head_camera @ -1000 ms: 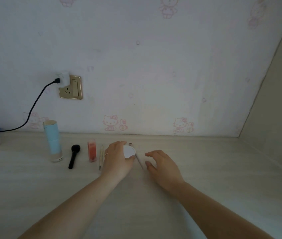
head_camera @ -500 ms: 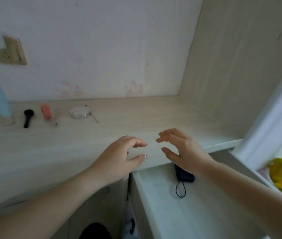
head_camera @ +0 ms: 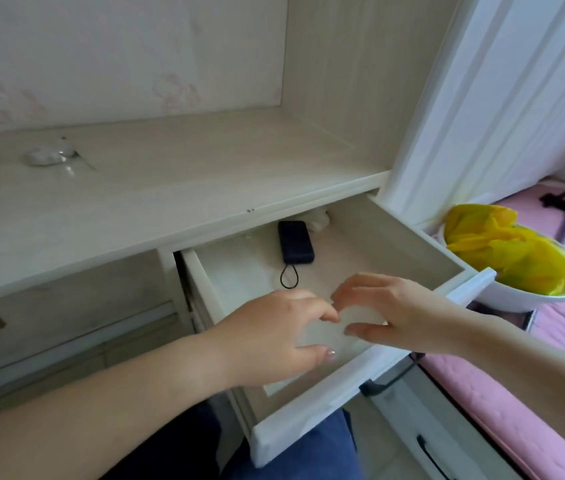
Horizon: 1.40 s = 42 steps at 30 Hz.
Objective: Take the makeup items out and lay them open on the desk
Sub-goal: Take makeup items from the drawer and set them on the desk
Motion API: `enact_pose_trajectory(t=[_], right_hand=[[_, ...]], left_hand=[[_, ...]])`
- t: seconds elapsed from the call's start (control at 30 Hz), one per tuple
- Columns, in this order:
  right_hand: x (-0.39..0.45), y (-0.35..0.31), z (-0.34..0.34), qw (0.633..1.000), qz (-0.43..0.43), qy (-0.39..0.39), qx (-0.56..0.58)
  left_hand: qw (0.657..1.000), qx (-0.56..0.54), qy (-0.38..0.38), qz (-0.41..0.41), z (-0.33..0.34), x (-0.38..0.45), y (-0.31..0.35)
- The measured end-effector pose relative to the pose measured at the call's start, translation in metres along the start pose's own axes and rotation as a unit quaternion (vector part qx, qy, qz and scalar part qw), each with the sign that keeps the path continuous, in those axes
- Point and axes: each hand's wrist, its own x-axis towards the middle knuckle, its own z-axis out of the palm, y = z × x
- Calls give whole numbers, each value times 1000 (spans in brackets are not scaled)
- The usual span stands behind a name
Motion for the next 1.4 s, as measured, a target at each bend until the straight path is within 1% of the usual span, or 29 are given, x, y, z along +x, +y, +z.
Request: enact_pose_trajectory(t=[0.1,0.17,0.3,0.4,0.6,0.9,1.13,1.2,1.27,1.33,1.4], right_hand=[[-20,3,7,996,24,-77,30],[-28,3,12,994,26,-95,42],[-32,6,19,996,14,-70,56],[-29,9,19,995,18,-83,61],[-22,11,20,993,20,-97,64],[7,13,17,992,22,-94,79],[37,16,15,994,30,-68,80],[49,16,13,998,12,-46,44],[58,16,11,1000,-2,-21,-20],[69,15,9,997,-8,1,-72],[78,14,7,995,-9,16,-99]], left_hand=[[997,-5,-76,10,17,2,13],[995,-9,-95,12,25,3,15],[995,8,-94,13,34,5,12],[995,26,-92,26,37,6,10],[995,26,-91,35,34,8,6],[996,56,-66,8,23,11,-13],[996,81,-28,-23,12,17,-30],[993,119,7,-20,7,17,-35],[985,167,40,-24,4,20,-40],[977,201,63,-39,1,21,-46],[969,228,74,-59,-3,22,-52]])
